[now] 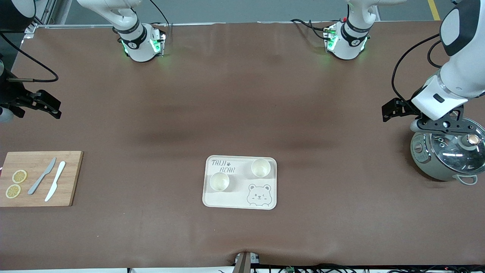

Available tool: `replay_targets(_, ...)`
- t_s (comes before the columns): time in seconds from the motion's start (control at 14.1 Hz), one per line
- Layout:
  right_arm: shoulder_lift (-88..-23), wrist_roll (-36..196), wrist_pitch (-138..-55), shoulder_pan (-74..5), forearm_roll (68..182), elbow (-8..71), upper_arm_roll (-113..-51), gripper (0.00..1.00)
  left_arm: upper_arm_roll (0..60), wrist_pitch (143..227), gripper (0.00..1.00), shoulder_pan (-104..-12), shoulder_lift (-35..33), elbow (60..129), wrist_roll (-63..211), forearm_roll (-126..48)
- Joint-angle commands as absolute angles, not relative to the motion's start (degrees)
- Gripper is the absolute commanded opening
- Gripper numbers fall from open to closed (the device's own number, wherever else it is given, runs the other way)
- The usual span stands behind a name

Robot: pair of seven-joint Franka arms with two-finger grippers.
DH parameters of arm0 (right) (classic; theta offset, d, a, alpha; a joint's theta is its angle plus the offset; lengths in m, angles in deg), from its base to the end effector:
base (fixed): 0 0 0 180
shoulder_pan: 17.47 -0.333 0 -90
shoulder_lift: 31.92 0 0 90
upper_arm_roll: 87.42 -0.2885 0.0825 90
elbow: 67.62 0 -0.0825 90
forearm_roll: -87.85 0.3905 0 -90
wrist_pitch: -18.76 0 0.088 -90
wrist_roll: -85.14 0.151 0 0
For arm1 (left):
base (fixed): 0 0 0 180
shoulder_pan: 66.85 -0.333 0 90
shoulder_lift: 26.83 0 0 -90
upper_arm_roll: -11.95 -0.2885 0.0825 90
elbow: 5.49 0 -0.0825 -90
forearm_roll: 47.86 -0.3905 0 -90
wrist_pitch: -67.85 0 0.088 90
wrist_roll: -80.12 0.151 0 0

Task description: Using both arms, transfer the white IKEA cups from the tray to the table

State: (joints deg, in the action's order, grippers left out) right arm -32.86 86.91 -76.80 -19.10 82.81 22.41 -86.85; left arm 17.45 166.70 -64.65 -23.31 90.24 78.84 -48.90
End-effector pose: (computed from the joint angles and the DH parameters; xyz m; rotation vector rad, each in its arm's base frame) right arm 0.5790 -0.0017 0.5531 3.0530 -0.0112 0.1256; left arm 0.5808 -0.0750 0.4831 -3.1239 0.1794 0.0090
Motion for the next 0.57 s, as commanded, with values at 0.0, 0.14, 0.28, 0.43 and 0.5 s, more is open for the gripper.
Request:
replay_targets(0.0,-32.7,87.2,-77.8,-19.3,83.5,21.6,-86.8,1.00,17.9,165.5,1.00,-64.7,-22.5,89.0,79.1,-49.1)
replay_targets(0.14,-32.8,89.9,-79.1,-19.3,85.4,21.7,-86.7,1.00,17.9,165.5,1.00,-64.5,-22.4,88.6,78.5,-49.0)
replay_targets(0.28,-32.8,92.7,-79.0,-19.2,87.1,21.7,-86.7,1.00,18.0,165.5,1.00,-63.8,-20.9,87.2,77.6,-49.0)
replay_targets(0.43,-32.8,92.7,-79.0,-19.1,87.0,22.1,-86.7,1.00,17.9,163.5,1.00,-61.0,-17.4,82.9,76.2,-49.8)
replay_targets(0.5,-32.9,93.0,-79.2,-19.2,87.0,22.4,-86.7,1.00,17.9,163.0,1.00,-60.4,-16.0,80.4,76.2,-49.8)
